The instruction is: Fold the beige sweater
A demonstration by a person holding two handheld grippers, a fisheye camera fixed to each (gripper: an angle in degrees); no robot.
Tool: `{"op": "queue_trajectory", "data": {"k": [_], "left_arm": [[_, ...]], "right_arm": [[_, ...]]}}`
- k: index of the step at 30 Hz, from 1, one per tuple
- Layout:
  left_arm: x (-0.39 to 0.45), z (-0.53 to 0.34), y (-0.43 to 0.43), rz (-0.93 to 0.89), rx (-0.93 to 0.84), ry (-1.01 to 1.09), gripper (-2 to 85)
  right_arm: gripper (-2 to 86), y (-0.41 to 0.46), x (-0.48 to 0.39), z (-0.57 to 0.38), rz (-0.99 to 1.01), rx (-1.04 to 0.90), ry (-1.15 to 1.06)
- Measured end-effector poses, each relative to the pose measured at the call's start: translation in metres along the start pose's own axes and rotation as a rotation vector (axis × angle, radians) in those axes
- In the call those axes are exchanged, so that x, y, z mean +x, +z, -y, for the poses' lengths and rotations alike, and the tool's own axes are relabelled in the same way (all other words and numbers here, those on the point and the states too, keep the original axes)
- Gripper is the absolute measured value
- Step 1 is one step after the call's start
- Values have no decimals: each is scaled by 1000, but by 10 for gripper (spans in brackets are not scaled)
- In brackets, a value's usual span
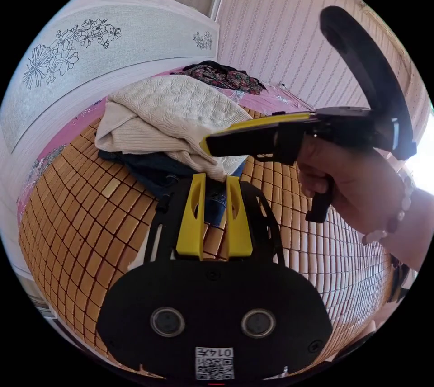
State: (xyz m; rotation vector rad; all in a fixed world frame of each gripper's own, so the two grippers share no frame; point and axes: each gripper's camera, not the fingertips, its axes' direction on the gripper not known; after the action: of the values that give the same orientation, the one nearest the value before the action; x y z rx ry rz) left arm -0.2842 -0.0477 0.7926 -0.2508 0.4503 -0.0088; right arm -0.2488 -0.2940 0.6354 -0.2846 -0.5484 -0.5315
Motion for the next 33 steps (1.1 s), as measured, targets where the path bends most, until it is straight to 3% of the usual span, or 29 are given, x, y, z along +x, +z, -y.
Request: {"op": "queue_trajectory", "data": {"k": [5,9,14,17,21,23,25,27,30,33], "left_arm": [[3,2,-33,-46,50,39,-6],[9,22,-77,-10,46,169,-9],[-2,18,-174,-154,46,227,-8],[18,-36,-218,-261,-12,260,-4],[63,-126,-244,-337,-100,252,56],[102,-181,-237,-378,-211,261,95],[131,-215,-228,-417,-293,279,106],[155,-240,-225,-436,-348,299,112],[185,-255,-234,-378,-367,391,115],[194,-251,-238,-296,-342,425,114]], "right_arm": [[29,-19,39,11,120,-74,-17],[15,-102,79,11,212,37,35],[10,-215,109,-31,355,218,122],[9,-263,111,-122,504,326,208],[9,-266,101,-321,645,417,535],[9,-254,92,-410,559,379,723],[9,-234,74,-512,382,191,967],[6,-232,55,-565,287,97,1076],[11,-259,24,-600,88,93,1060],[38,-275,-2,-587,-66,92,879]]}}
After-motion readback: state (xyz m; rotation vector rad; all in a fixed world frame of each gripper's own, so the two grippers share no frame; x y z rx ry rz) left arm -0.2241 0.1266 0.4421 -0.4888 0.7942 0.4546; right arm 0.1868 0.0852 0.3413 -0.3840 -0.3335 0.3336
